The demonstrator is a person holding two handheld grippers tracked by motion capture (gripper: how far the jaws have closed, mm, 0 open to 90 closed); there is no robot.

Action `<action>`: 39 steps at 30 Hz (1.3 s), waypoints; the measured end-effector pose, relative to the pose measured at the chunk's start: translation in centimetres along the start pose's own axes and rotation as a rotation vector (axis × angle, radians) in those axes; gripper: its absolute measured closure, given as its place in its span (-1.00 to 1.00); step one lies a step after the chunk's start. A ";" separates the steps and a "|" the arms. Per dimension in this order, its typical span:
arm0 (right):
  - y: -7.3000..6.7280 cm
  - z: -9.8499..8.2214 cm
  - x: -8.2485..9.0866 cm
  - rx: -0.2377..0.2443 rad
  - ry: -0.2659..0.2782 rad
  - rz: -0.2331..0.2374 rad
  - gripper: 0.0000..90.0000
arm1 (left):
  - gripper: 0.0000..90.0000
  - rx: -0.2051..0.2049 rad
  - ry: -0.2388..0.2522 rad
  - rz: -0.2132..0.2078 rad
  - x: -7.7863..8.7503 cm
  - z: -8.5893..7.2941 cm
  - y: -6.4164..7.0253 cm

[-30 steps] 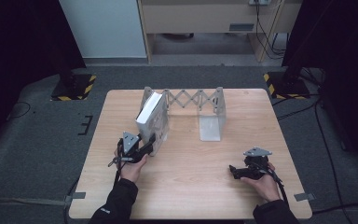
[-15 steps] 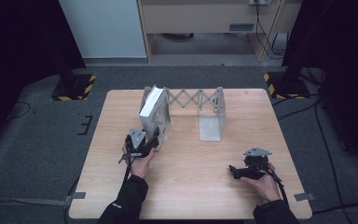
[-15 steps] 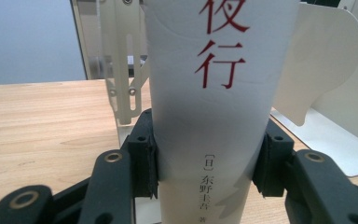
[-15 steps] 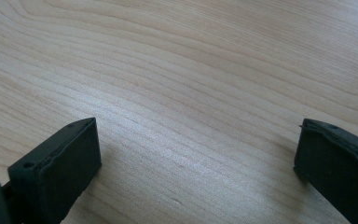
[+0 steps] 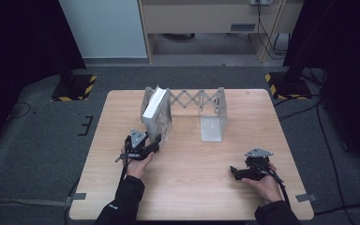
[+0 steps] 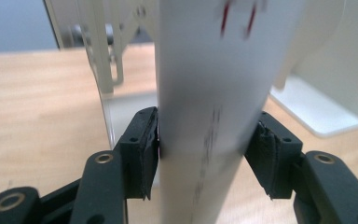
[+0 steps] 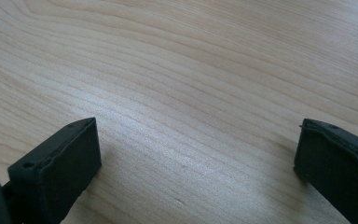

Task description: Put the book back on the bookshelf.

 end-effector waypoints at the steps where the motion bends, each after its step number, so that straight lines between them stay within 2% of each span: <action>1: 0.0 0.0 0.0 0.000 0.000 0.000 -0.98 | 0.03 0.003 -0.001 -0.001 0.2 -0.1 0.0; 3: 0.0 0.0 0.0 0.000 0.000 0.000 -0.98 | 0.10 0.017 -0.004 -0.010 0.4 -0.2 0.0; 5: 0.0 0.0 0.0 0.000 0.000 0.000 -0.98 | 0.12 0.005 -0.003 -0.009 0.5 -0.3 0.0; 12: 0.0 0.0 0.0 0.000 0.000 0.000 -0.98 | 0.12 0.006 0.000 -0.009 0.1 -0.1 0.5; 18: 0.0 0.0 0.0 0.000 0.000 0.000 -0.98 | 0.04 0.029 0.021 -0.028 -1.1 0.2 1.4; 23: 0.0 0.0 0.0 0.000 0.003 0.000 -0.98 | -0.05 0.027 0.010 -0.040 -2.4 0.6 2.2; 28: 0.0 0.0 0.0 0.000 0.003 0.000 -0.98 | -0.05 0.039 0.003 -0.036 -3.1 0.9 1.9; 34: 0.0 0.0 0.0 0.001 0.002 0.001 -0.98 | -0.05 0.050 0.026 -0.021 -3.8 1.0 1.8; 39: 0.0 0.0 0.0 0.001 0.002 0.001 -0.98 | -0.07 0.047 0.002 -0.028 -4.7 1.5 1.6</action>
Point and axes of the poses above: each handheld gripper's, and its own axes: x roughly backward along the jaws, z roughly out of its top, y roughly to its right, the point moved 9 cm from there along -x, roughly forward along the jaws, and after that the axes turned 8 degrees about -x, right-handed, at the moved point
